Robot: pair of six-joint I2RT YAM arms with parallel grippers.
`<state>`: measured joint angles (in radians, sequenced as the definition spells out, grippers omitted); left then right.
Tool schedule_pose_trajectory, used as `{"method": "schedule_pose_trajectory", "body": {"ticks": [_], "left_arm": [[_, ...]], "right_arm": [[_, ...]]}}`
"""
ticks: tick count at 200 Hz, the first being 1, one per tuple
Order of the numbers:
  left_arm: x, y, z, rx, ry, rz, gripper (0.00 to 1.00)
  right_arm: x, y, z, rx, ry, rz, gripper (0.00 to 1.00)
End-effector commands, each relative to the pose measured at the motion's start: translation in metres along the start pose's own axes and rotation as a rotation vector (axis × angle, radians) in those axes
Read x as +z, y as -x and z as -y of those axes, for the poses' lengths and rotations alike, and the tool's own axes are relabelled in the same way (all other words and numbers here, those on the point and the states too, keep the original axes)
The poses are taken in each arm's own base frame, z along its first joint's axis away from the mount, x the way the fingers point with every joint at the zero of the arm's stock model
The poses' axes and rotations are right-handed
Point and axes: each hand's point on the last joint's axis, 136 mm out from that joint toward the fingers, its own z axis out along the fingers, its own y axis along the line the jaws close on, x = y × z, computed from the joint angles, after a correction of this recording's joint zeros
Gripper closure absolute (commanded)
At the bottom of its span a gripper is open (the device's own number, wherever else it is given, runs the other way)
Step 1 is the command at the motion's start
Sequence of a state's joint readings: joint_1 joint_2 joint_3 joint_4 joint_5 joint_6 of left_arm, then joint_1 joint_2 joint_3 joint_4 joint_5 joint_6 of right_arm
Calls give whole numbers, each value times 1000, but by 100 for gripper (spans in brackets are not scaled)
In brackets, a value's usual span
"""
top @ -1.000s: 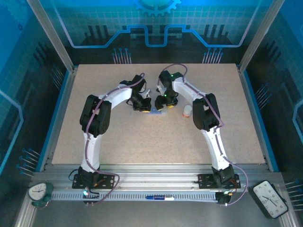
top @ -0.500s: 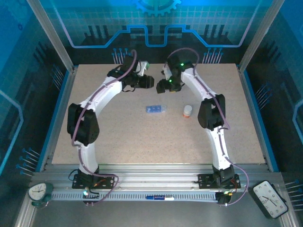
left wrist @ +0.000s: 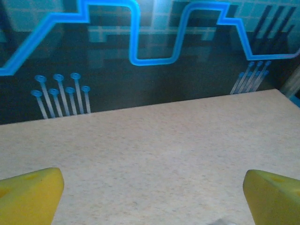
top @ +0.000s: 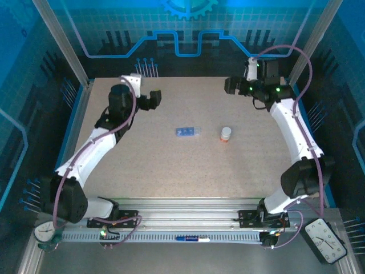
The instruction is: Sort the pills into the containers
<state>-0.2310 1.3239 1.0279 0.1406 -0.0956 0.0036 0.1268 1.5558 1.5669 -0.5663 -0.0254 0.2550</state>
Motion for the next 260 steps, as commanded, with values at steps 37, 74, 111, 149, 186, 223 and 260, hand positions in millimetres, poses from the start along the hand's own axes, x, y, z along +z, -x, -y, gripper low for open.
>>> {"method": "schedule_pose_trajectory", "body": {"ticks": [37,74,111,149,186,223,260], "left_arm": [[-20,-64,-57,73,198,69,1],[-37,-142,-73,47,269,-27,1],[-26,-178,-73,90,241,-19,1],[-24,-196,-87,17,213,14,1],[-7,-199,-92,-11,179,-52,1],[-6,-201,-102,-88,157,-81,1],[-5,-201,-98,-73,148,-81,1]], "right_arm": [[21,-60,87,-84,-302,159,0],[46,-127,114,-143,-393,44,0],[68,-158,102,-226,-316,156,0],[59,-171,90,-254,-246,300,0],[57,-176,108,-180,-261,342,0],[55,-177,109,-186,-296,348,0],[57,-177,106,-198,-292,340,0]]}}
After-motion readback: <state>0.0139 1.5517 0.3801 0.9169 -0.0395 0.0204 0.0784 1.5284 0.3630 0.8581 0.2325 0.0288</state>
